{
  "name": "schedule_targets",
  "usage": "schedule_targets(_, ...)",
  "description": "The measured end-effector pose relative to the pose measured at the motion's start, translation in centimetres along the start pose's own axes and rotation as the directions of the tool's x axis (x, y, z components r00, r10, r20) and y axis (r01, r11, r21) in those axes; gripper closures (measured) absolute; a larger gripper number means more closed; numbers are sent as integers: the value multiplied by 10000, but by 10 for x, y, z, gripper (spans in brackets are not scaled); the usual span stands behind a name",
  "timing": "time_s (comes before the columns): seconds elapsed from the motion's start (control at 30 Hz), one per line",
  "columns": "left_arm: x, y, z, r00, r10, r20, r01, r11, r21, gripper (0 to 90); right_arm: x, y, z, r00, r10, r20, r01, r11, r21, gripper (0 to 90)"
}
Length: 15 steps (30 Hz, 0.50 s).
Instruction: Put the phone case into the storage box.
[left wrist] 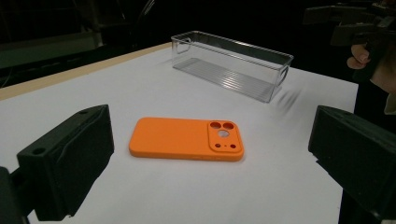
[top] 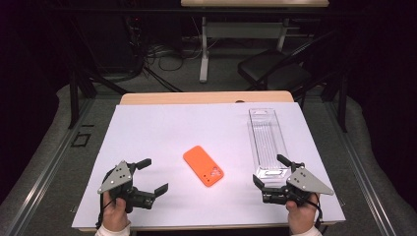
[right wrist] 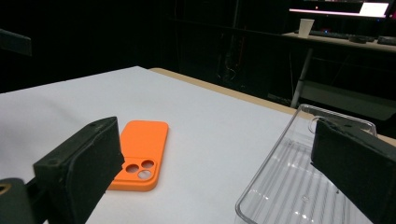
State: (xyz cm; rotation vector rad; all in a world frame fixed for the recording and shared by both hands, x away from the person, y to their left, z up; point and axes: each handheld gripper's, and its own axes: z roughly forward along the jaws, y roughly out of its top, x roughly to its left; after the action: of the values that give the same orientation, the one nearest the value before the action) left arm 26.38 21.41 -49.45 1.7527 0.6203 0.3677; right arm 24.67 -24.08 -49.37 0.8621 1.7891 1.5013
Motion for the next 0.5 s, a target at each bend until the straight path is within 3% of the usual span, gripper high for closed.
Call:
schedule_targets(0.17, -2, 2, 2, 9999, -56, 95, 56, 10000, -6, 4, -1, 0, -1, 9998, 191, 40, -191, 9998, -30, 15)
schedule_targets(0.3, -2, 4, 5, 9993, -366, 96, 364, 9991, 212, 4, -3, 0, 1, 9998, 208, 8, -208, 9998, -22, 15)
schedule_targets(0.33, -2, 4, 9, 9981, -612, 88, 608, 9975, 371, 4, -3, -1, 2, 9996, 277, -18, -277, 9996, 41, 15)
schedule_targets(0.43, -3, 7, 14, 9982, -602, -61, 604, 9957, 708, 4, -2, -1, 2, 9997, 259, 1, -259, 9996, 119, 15)
schedule_targets(0.5, -5, 11, 19, 9985, -543, 69, 535, 9945, 904, 4, -2, -1, 3, 9998, 210, 4, -210, 9996, 164, 15)
